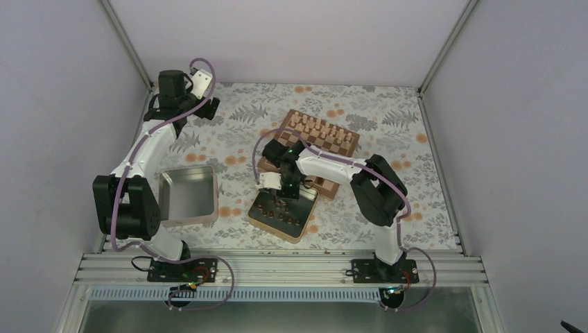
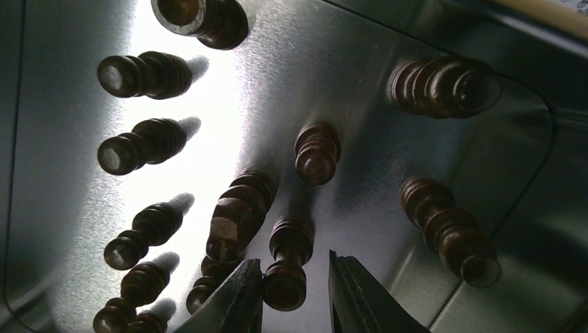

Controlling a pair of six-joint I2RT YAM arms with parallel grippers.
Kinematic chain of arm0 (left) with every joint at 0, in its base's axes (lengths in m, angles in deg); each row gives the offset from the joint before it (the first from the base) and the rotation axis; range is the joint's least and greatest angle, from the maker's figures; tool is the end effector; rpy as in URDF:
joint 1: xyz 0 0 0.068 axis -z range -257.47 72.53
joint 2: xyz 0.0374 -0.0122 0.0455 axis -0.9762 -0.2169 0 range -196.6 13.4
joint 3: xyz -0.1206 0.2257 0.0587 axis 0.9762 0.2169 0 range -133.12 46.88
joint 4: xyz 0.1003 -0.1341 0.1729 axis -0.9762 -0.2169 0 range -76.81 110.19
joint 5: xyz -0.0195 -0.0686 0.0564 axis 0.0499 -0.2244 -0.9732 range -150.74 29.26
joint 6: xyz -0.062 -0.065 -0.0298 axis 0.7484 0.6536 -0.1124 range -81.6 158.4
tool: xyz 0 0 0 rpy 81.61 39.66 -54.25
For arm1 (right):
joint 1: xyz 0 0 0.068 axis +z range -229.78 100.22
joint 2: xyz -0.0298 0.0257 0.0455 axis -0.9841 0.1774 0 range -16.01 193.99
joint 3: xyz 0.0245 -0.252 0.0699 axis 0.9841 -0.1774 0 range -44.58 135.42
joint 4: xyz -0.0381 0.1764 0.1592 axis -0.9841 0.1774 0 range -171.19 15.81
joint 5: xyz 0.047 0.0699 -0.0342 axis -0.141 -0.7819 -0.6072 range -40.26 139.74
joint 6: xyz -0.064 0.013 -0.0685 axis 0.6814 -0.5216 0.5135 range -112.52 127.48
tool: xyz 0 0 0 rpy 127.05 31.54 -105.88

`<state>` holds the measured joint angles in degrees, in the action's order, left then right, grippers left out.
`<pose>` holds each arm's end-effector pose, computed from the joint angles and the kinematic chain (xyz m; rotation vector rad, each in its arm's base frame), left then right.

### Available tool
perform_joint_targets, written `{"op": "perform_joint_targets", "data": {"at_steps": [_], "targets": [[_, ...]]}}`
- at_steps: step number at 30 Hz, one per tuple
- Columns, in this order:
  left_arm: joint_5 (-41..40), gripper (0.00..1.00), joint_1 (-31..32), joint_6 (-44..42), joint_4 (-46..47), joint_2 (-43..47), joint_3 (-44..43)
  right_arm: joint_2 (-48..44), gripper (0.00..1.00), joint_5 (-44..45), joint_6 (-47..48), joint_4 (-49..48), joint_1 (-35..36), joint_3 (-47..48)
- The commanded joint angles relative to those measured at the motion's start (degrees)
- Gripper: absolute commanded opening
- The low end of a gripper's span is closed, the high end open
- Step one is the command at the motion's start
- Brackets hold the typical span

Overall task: Set up the chess pieces on the board
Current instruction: Pick up the chess piece from the storage box, then place the chess piece on the chessboard.

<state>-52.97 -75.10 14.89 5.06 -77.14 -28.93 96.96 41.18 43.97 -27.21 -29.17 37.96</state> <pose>0.3899 -0.0277 0.2892 0.5470 2.0148 0.0822 0.2166 0.2839 0.1280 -2.1119 2.2054 0.2451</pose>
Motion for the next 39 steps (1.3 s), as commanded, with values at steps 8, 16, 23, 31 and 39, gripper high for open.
{"op": "perform_joint_targets", "data": {"at_steps": [8,16,23,31,39], "targets": [[0.93,1.00,-0.09,0.04,1.08,1.87,0.56,1.59,0.20,-1.40,0.36,-0.55,0.57,-0.54],[0.86,1.00,-0.09,0.04,1.08,1.94,0.49,-4.36,0.16,0.54,-0.91,2.08,-0.06,-0.36],[0.84,1.00,-0.04,0.04,1.08,2.05,0.32,-12.42,0.16,1.71,-1.36,7.70,-4.83,2.19],[1.17,1.00,-0.09,0.03,0.99,2.08,0.18,-20.22,0.16,4.96,-1.31,10.40,-15.01,-0.95],[1.49,1.00,0.00,0.04,0.66,1.46,-0.46,-22.81,0.16,4.42,-1.02,7.92,-21.56,-9.46]]}}
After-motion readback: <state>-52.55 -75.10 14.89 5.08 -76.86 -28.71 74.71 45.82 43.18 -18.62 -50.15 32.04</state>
